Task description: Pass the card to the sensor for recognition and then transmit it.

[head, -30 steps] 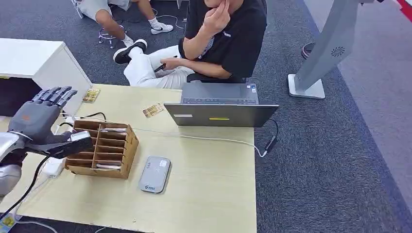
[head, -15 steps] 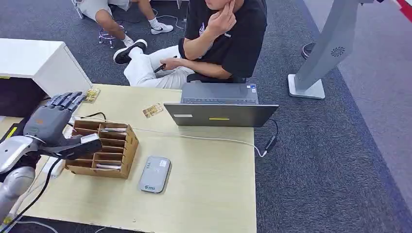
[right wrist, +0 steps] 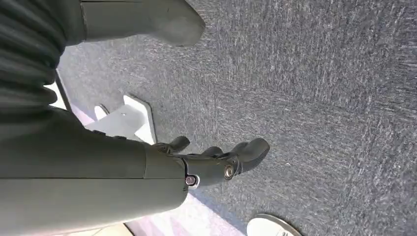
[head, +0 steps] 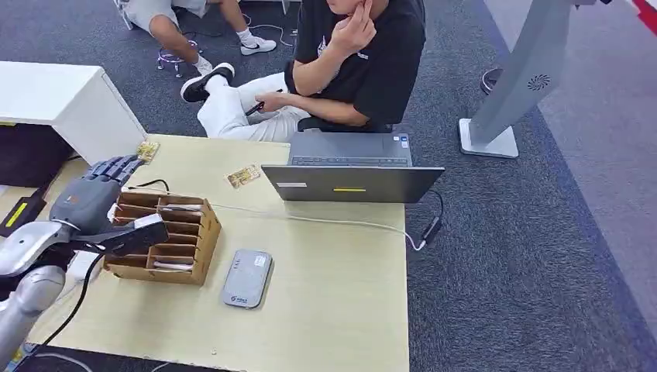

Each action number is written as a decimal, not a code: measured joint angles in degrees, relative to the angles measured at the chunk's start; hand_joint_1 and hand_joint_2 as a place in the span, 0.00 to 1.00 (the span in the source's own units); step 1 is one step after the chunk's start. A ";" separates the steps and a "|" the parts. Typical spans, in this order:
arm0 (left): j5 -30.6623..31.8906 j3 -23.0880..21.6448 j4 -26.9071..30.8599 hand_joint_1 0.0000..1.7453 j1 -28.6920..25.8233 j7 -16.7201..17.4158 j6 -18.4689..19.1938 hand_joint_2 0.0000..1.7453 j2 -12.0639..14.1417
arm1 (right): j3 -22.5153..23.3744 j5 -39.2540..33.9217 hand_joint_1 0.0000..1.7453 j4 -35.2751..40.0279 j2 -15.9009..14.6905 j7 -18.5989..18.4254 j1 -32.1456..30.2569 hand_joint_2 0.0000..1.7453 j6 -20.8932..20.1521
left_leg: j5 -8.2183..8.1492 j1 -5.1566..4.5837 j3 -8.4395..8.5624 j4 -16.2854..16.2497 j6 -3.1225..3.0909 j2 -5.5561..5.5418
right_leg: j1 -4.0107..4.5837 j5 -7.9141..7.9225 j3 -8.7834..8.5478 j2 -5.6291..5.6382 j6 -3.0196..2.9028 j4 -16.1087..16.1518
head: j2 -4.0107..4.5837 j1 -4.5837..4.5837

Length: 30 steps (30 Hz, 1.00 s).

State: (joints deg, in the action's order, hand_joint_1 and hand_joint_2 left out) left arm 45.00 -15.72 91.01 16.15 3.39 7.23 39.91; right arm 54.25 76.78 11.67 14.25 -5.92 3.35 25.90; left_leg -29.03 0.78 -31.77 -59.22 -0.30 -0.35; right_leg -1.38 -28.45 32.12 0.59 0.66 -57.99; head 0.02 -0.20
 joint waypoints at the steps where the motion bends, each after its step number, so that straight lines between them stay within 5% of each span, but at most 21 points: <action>1: -0.11 -0.04 -0.18 0.00 0.00 -0.07 0.00 1.00 -0.04 | 0.02 0.00 0.00 0.00 0.00 0.02 0.00 1.00 0.00 | 0.00 0.00 0.00 0.00 0.00 0.00 | 0.00 0.00 0.00 0.00 0.00 0.00 | 0.00 0.00; 30: -3.08 -0.87 -5.59 0.00 0.17 -3.78 -0.22 1.00 -3.89 | -0.02 0.15 0.00 0.00 0.00 0.61 0.28 1.00 -0.13 | 0.00 0.00 0.00 0.00 0.00 0.00 | 0.00 0.00 0.01 0.01 0.00 0.00 | 0.00 0.02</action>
State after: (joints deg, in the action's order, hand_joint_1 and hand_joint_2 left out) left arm 41.92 -16.59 85.42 16.32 -0.39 7.02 36.02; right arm 54.23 76.94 11.67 14.25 -5.31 3.63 25.77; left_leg -29.03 0.78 -31.77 -59.22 -0.30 -0.36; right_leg -1.38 -28.45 32.12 0.59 0.66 -57.99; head 0.02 -0.17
